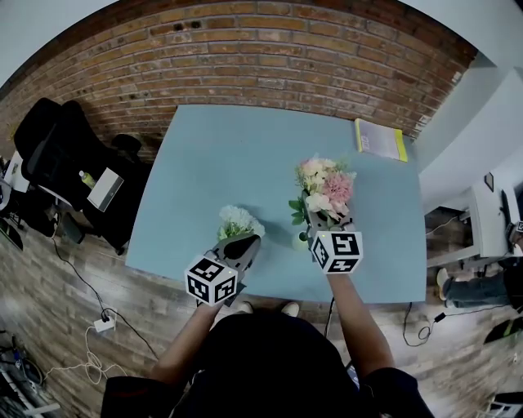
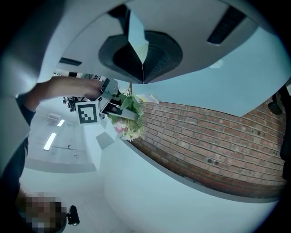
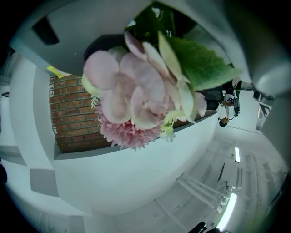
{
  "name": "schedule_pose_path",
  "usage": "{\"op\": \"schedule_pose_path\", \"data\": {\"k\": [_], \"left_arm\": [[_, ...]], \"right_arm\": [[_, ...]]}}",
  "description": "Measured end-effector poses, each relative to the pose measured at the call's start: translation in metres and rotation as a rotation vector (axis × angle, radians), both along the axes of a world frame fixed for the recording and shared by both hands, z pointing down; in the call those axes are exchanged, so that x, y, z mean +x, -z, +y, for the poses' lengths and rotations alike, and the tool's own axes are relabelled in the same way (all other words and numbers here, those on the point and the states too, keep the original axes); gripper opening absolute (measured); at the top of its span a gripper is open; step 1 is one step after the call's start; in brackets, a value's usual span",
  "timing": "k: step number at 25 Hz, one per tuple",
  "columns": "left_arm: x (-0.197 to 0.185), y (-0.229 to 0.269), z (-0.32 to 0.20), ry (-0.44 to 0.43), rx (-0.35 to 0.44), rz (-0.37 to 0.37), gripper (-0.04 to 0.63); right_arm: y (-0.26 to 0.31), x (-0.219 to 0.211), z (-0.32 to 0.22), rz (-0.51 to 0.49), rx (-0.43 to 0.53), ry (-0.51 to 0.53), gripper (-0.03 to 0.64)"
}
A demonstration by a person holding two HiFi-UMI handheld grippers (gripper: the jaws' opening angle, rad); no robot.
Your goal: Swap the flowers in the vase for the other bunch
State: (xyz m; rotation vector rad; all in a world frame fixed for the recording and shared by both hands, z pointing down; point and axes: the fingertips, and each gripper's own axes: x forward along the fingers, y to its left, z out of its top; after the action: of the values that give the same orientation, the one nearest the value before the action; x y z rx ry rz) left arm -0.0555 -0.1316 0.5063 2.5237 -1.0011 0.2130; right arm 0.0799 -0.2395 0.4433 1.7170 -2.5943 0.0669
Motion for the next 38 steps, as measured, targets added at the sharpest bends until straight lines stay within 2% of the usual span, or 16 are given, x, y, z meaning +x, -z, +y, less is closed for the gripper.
{"op": "schedule_pose_path", "data": {"k": [15, 38], "left_arm": [[0.0, -0.006, 0.004, 0.006, -0.014, -0.007, 0.009], [0.005, -0.01, 0.008, 0.003, -0.022, -0.005, 0.009]], "right_arm": [[-0.037, -0.006, -0.002, -0.017, -0.098, 0.039, 0.281], [-0.068, -0.016, 0.016, -0.025, -0.202, 0.107, 0.4]]}}
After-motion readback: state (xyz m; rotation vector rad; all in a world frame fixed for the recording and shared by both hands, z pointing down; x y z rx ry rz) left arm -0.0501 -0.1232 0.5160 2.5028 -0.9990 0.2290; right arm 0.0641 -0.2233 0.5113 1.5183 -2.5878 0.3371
